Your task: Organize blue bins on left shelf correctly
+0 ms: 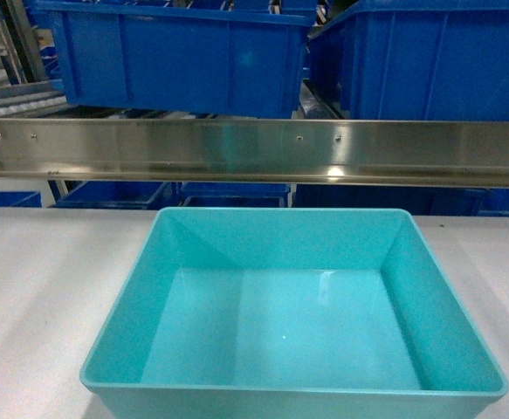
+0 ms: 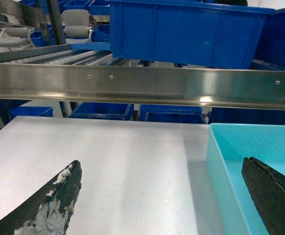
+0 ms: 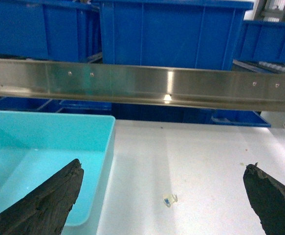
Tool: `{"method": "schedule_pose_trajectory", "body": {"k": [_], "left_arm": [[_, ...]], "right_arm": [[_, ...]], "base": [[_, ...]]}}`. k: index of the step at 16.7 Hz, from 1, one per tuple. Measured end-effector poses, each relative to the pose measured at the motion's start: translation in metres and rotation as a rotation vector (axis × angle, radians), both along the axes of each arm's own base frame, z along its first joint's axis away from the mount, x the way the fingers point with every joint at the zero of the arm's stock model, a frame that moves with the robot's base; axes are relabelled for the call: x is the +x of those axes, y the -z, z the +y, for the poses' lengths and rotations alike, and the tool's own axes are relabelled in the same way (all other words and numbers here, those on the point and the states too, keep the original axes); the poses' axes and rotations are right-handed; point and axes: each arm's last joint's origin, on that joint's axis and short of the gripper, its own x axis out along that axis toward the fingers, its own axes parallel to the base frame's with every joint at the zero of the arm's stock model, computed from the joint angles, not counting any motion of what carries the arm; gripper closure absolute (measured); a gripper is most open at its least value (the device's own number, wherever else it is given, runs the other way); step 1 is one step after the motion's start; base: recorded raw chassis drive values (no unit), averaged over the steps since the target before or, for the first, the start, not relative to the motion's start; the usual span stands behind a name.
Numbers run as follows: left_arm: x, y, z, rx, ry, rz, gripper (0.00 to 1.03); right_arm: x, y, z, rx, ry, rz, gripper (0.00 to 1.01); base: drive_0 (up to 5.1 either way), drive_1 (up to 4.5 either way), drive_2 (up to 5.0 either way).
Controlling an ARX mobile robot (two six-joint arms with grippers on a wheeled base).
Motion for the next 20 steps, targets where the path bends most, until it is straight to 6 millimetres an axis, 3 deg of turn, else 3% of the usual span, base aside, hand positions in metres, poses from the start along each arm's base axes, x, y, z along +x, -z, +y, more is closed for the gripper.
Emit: {"method": "schedule_pose_trajectory", "body": {"k": [1,3,7,12,20], "left_arm": [[0.006,0.001,0.003,-0.003,-0.012,0.009,0.05],[0.026,0.000,0.006,-0.025,-0.013,0.064,0.05],[0.072,0.002,-0.007,-0.053,0.017,0.217,0.05],[0.115,0.009,-0.022,-0.089,-0.013,0.341,0.05],[0.115,0.010,-0.023,-0.103,-0.020,0.344,0.05]], "right_arm": [[0.005,0.001,0.004,-0.007,-0.005,0.033,0.03],[0.023,-0.018,0.016,-0.010,-0.026,0.035,0.03],[0.067,-0.024,0.031,-0.007,-0.050,0.205,0.03],[0.096,-0.037,0.058,0.010,-0.175,0.370,0.03],[0.096,-0.037,0.059,0.018,-0.186,0.371,0.03]], "base": [[0.0,0.00,0.0],[0.0,0.00,0.0],[0.0,0.00,0.0],[0.0,0.00,0.0],[0.0,0.00,0.0]]}}
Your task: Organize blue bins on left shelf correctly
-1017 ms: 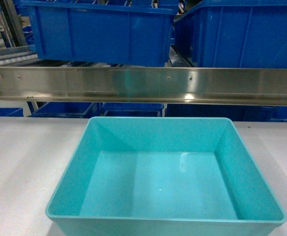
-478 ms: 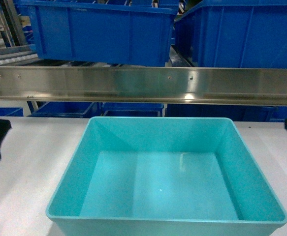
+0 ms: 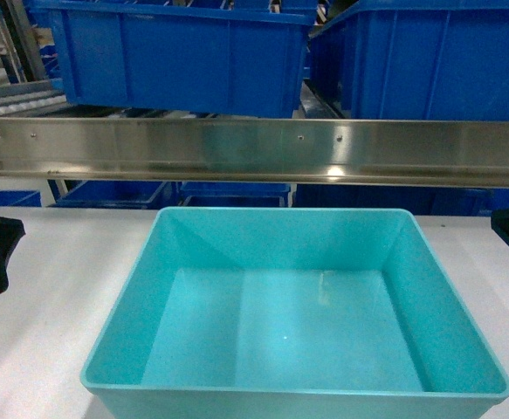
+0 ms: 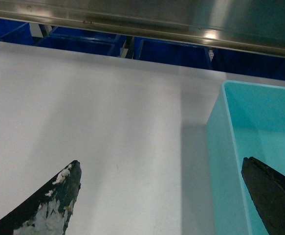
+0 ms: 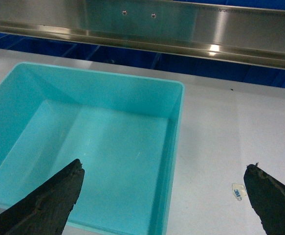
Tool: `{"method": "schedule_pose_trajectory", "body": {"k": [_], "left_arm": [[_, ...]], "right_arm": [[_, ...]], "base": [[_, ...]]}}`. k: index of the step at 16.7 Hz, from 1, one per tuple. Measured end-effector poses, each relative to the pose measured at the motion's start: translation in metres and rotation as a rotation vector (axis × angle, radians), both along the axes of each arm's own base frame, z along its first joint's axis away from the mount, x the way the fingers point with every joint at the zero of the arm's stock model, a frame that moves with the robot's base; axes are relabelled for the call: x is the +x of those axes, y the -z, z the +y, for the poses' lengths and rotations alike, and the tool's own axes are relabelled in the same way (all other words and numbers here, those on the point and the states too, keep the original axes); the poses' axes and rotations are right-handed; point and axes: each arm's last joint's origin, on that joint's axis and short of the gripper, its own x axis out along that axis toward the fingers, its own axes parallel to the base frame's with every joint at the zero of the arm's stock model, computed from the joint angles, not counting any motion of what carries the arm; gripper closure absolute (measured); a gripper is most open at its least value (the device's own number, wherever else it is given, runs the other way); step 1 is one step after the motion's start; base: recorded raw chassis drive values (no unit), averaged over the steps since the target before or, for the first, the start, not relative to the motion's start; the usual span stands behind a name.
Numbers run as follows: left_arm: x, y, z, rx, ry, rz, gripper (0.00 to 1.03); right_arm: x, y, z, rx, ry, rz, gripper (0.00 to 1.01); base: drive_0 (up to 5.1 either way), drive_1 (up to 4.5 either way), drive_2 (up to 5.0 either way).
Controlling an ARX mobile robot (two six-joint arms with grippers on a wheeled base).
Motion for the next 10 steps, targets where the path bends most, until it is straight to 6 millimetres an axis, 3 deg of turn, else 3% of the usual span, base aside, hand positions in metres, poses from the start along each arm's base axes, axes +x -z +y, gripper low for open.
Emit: {"method": "schedule_pose_trajectory", "body": {"k": [2,5,10], "left_arm": [[0.001,0.001,0.000,-0.007,-0.001,0.011,0.05],[0.024,0.013,-0.006,-0.097,-0.023,0.153,0.05],[0.051,0.029,-0.023,-0.140,-0.013,0.239,0.05]], "right_arm": [[0.000,0.000,0.000,0.001,-0.001,-0.001,0.03],[0.019,0.013,0.003,-0.023,0.030,0.108,0.03],[0.043,0.035,0.009,-0.053,0.042,0.228,0.03]], "base": [[0.0,0.00,0.0],[0.0,0.00,0.0],[0.0,0.00,0.0]]}}
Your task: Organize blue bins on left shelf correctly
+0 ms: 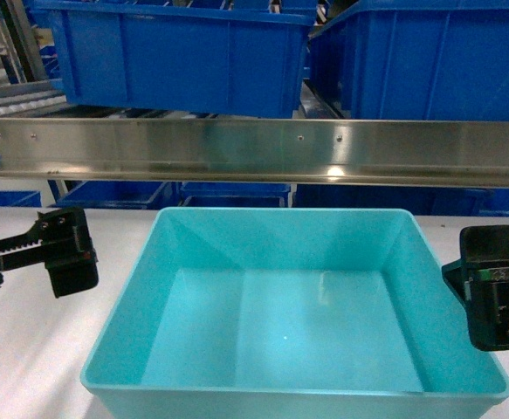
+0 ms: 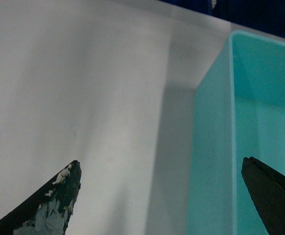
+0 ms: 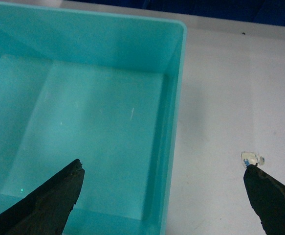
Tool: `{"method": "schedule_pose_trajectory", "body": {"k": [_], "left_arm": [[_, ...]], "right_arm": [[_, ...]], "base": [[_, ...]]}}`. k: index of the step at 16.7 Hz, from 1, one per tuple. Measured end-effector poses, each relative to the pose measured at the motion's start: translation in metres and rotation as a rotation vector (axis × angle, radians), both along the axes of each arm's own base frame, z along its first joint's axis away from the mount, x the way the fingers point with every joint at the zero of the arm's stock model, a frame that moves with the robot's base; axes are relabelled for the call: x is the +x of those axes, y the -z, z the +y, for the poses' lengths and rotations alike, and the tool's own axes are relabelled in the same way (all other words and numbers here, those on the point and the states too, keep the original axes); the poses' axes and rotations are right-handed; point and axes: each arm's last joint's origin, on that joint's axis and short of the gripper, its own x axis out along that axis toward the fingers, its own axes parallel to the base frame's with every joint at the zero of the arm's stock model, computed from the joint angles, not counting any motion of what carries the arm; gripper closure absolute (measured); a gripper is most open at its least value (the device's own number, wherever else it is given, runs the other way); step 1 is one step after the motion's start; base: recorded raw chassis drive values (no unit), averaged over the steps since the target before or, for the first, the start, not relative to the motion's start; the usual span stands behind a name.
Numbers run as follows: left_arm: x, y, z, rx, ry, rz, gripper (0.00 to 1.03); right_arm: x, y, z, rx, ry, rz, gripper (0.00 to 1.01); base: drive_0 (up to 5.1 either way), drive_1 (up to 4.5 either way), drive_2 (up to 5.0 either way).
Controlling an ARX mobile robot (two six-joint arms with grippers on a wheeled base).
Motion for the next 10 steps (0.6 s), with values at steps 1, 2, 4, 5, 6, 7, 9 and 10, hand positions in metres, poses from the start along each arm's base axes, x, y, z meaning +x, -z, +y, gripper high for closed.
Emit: {"method": "schedule_pose_trajectory", "body": {"k": [1,2,4,5,6,7,9,10], "left_arm": [[0.003,0.002,-0.003,-0.007,0.012,0.014,0.05],[0.006,0.003,-0.007,-0.008,0.022,0.023,0.05],[0.009,0.005,-0.015,-0.015,0.041,0.030,0.05],[0.012,0.006,-0.018,-0.021,0.048,0.035,0.05],[0.014,0.008,-0.022,-0.024,0.062,0.041,0.05],[0.017,0.011,-0.026,-0.030,0.078,0.058,0.05],[0.021,0.018,-0.034,-0.035,0.102,0.095,0.05],[0.022,0.021,-0.038,-0.037,0.111,0.106,0.05]], "right_arm": [[0.003,0.004,0.001,-0.006,-0.001,0.021,0.03],[0.007,0.008,0.002,-0.010,-0.004,0.043,0.03],[0.013,0.016,0.003,-0.019,0.001,0.071,0.03],[0.015,0.020,0.003,-0.025,-0.001,0.090,0.03],[0.015,0.024,0.003,-0.027,-0.004,0.105,0.03],[0.016,0.028,0.003,-0.028,-0.006,0.121,0.03],[0.019,0.035,0.003,-0.029,-0.007,0.143,0.03],[0.021,0.038,0.004,-0.029,-0.007,0.150,0.03]], "base": [[0.0,0.00,0.0],[0.0,0.00,0.0],[0.0,0.00,0.0],[0.0,0.00,0.0],[0.0,0.00,0.0],[0.0,0.00,0.0],[0.0,0.00,0.0],[0.0,0.00,0.0]]}}
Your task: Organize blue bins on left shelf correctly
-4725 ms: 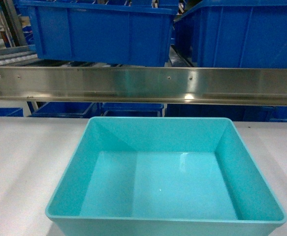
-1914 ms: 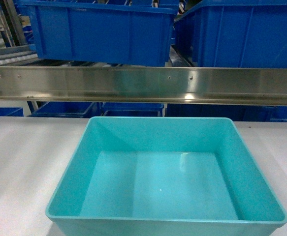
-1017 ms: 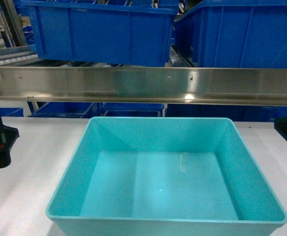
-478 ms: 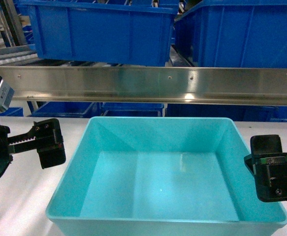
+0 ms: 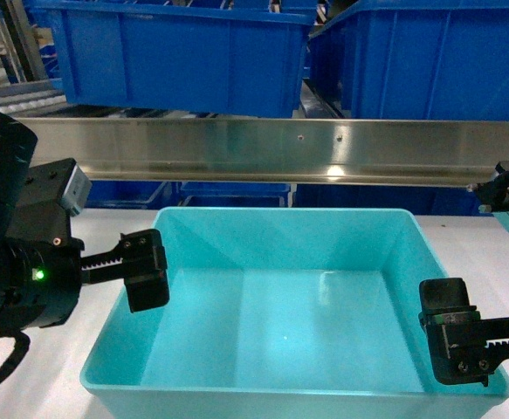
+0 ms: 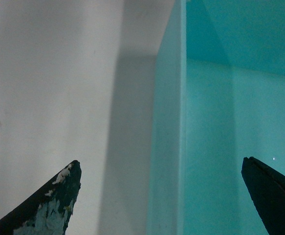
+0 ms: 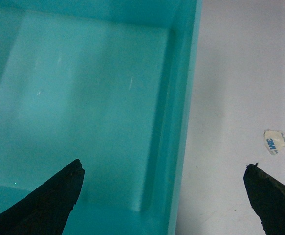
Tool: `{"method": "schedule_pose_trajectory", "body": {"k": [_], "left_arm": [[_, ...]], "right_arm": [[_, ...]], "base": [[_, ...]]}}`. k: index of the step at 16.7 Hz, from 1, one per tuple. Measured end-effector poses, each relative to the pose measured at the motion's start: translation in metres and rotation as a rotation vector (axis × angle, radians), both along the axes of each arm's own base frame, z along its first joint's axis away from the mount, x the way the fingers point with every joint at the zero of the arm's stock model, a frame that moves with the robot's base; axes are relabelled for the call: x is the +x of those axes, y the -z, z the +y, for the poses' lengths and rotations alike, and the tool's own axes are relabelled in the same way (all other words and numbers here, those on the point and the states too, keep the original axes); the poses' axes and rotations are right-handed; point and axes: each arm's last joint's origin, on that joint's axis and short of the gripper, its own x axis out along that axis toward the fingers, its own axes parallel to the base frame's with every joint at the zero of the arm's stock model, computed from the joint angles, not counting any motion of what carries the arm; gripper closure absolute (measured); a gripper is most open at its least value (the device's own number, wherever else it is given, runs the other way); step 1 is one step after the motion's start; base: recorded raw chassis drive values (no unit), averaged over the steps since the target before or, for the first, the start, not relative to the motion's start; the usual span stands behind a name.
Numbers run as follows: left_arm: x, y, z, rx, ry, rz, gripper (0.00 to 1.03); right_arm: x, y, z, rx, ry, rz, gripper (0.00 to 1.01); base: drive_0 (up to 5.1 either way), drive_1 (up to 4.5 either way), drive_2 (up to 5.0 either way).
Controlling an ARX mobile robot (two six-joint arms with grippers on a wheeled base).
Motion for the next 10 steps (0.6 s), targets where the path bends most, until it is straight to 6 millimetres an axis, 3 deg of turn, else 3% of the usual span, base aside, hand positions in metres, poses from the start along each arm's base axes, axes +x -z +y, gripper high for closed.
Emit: {"method": "schedule_pose_trajectory", "body": {"k": [10], "left_arm": [[0.015,0.018,-0.022,0.023,0.113,0.096,0.05]], "right_arm": [[0.011,0.020,-0.004,0.023,0.033,0.045,0.03]], "base": [[0.0,0.00,0.0]]}}
